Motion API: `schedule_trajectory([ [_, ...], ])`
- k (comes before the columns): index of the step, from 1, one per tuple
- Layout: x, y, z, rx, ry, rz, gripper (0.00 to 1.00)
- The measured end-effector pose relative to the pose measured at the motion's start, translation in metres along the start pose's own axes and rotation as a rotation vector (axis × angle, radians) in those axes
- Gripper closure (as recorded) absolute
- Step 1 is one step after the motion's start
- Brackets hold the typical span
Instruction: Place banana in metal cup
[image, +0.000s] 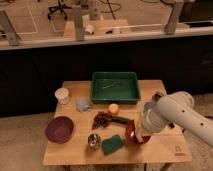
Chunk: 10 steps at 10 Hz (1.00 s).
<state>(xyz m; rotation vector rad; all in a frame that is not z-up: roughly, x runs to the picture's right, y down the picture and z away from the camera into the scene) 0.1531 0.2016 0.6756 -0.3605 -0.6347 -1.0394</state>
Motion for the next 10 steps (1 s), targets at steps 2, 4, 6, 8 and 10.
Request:
schedule_trajectory([
  [2,-0.0038,-0.0095,0.0008,-0.001,-0.005,-0.014,1.00],
  [4,-0.0039,-0.0109,0.0010,0.000,-0.005,-0.015,1.00],
  [6,-0.0039,-0.0113,0.0012,0.000,-0.006,-0.015,1.00],
  [8,-0.0038,-0.0103,0.0008,0.000,-0.005,-0.013,1.00],
  [10,-0.0056,-0.0144,0.0017,0.008,-0.014,-0.020,1.00],
])
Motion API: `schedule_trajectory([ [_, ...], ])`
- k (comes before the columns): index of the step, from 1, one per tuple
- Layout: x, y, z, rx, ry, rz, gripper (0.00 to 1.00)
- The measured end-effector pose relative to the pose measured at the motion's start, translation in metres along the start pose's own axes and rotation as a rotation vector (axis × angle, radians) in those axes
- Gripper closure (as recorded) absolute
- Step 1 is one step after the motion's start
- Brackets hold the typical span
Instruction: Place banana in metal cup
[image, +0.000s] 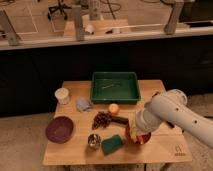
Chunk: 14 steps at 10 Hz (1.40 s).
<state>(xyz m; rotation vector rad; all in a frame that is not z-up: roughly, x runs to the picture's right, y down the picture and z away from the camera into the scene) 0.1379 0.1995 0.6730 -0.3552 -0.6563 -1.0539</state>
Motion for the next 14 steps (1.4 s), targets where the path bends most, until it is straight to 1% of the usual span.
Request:
schedule_trajectory([
  [2,-0.009,-0.019,0.000,0.059,-0.029,-0.047,1.00],
  [3,-0.017,-0.038,-0.002,0.107,-0.043,-0.083,1.00],
  [4,-0.027,-0.059,-0.006,0.169,-0.058,-0.125,1.00],
  [5,-0.037,-0.075,-0.009,0.215,-0.071,-0.159,1.00],
  [6,-0.045,-0.088,-0.009,0.244,-0.080,-0.190,1.00],
  [7,-0.059,-0.108,-0.004,0.269,-0.096,-0.237,1.00],
  [9,-0.078,-0.133,0.006,0.292,-0.121,-0.295,1.00],
  [10,-0.091,-0.148,0.020,0.304,-0.142,-0.329,1.00],
  [12,-0.099,-0.156,0.034,0.309,-0.153,-0.359,1.00],
  [14,-0.102,-0.152,0.051,0.301,-0.155,-0.379,1.00],
])
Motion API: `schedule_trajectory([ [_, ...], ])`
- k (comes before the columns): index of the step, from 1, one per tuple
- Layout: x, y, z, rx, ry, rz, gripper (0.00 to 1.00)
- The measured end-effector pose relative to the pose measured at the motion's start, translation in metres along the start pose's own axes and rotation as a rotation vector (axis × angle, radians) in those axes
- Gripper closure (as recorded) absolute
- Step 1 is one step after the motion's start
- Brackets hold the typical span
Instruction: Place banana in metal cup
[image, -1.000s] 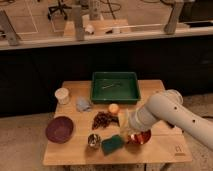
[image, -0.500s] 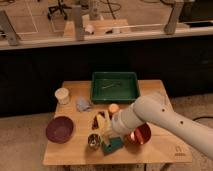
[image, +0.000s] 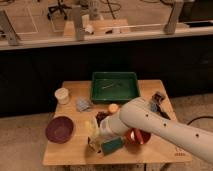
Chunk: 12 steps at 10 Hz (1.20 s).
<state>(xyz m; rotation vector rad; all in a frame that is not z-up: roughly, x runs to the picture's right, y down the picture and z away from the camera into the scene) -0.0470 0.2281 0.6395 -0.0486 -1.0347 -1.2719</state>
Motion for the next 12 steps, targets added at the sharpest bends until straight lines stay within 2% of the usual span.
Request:
schedule_trajectory([
  [3,0.001,0.016,0.024,-0.036,0.001,0.001,1.00],
  [6,0.005,0.018,0.021,-0.069,0.025,0.012,1.00],
  [12,0.009,0.013,0.020,-0.083,0.044,0.004,1.00],
])
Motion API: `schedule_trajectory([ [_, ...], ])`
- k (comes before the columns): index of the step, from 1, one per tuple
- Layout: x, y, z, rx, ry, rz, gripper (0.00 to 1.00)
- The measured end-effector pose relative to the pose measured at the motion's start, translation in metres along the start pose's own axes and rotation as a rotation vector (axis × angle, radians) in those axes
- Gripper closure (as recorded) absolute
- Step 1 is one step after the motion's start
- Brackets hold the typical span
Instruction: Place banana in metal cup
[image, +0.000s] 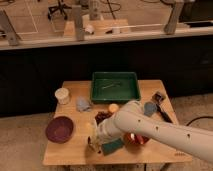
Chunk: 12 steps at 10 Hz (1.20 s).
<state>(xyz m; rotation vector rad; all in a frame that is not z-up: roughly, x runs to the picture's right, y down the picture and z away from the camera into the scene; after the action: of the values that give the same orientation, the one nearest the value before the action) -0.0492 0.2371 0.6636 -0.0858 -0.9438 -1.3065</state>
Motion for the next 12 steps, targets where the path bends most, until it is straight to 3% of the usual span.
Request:
schedule_trajectory([
  [6,0.009,0.008,0.014,-0.047,0.009,0.001,1.00],
  [10,0.020,0.016,0.021,-0.058,0.013,0.017,1.00],
  [12,0.021,0.019,0.024,-0.060,0.010,0.019,0.92],
])
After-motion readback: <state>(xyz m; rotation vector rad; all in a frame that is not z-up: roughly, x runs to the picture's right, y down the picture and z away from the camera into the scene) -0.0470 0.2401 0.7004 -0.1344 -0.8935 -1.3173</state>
